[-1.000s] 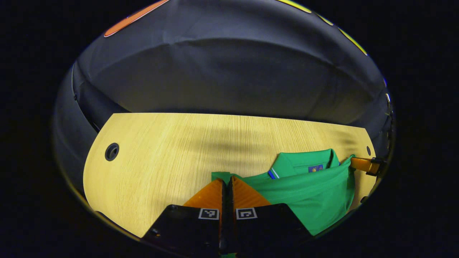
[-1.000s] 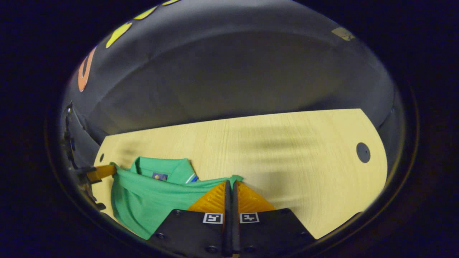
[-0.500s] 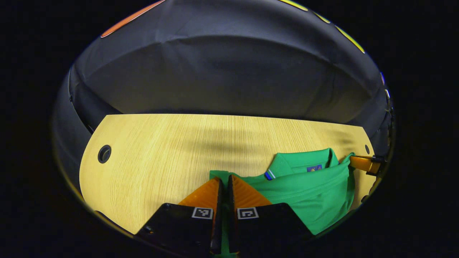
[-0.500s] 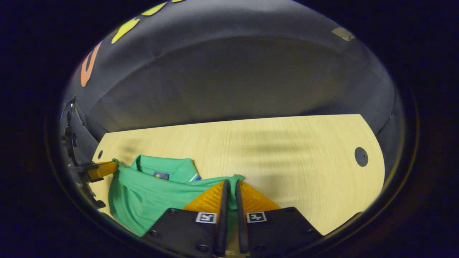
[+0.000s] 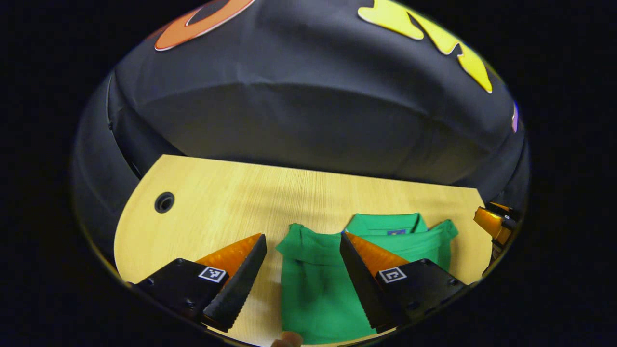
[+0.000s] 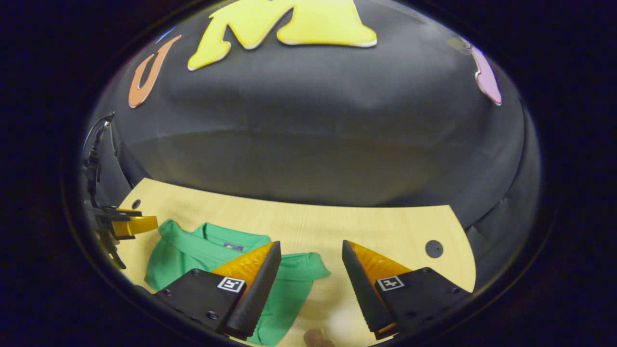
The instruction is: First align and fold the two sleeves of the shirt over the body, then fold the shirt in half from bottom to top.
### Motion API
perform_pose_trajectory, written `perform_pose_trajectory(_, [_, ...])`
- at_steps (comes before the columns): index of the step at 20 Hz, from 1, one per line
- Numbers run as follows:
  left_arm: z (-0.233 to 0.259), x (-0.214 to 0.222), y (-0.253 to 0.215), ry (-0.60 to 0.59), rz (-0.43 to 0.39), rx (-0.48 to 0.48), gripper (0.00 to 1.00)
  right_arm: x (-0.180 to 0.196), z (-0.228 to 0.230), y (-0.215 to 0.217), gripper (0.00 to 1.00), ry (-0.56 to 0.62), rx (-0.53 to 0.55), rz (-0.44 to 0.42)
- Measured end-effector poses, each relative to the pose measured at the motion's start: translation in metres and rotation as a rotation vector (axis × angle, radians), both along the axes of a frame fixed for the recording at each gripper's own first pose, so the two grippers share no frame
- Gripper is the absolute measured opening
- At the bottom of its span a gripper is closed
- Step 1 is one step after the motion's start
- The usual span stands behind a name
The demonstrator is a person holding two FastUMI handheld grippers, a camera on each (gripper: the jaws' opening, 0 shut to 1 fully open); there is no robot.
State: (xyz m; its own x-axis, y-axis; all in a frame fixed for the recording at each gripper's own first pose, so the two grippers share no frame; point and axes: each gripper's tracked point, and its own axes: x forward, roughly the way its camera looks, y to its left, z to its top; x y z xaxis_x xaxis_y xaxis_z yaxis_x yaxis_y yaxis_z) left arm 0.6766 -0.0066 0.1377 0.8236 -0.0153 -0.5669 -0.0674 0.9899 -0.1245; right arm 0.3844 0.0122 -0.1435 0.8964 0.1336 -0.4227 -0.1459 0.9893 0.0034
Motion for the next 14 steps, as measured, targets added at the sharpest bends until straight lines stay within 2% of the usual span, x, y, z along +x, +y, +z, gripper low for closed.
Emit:
perform_pose_trajectory(3, [0.075,-0.037,0.012,-0.141,0.029,0.047,0.99,-0.042,0.038,-0.007,0.84,-0.029,0.044,-0.033])
perform_pose_trajectory(5, [0.123,-0.070,0.016,-0.244,0.046,0.031,0.99,-0.075,0.068,-0.013,0.84,-0.077,0.051,-0.061])
perform_pose_trajectory(6, [0.144,-0.088,0.019,-0.288,0.052,0.024,0.99,-0.094,0.085,-0.018,0.91,-0.115,0.043,-0.092])
perform_pose_trajectory(8, [0.184,-0.129,0.029,-0.360,0.058,0.023,0.98,-0.136,0.117,-0.021,0.88,-0.183,0.033,-0.137])
perform_pose_trajectory(9, [0.203,-0.151,0.032,-0.394,0.061,0.027,0.98,-0.162,0.131,-0.019,0.92,-0.208,0.020,-0.150])
perform_pose_trajectory(12, [0.244,-0.222,0.042,-0.497,0.064,0.053,0.97,-0.234,0.173,-0.005,0.88,-0.317,-0.006,-0.144])
perform_pose_trajectory(14, [0.260,-0.266,0.036,-0.541,0.033,0.058,0.98,-0.281,0.192,0.006,0.85,-0.382,-0.004,-0.136])
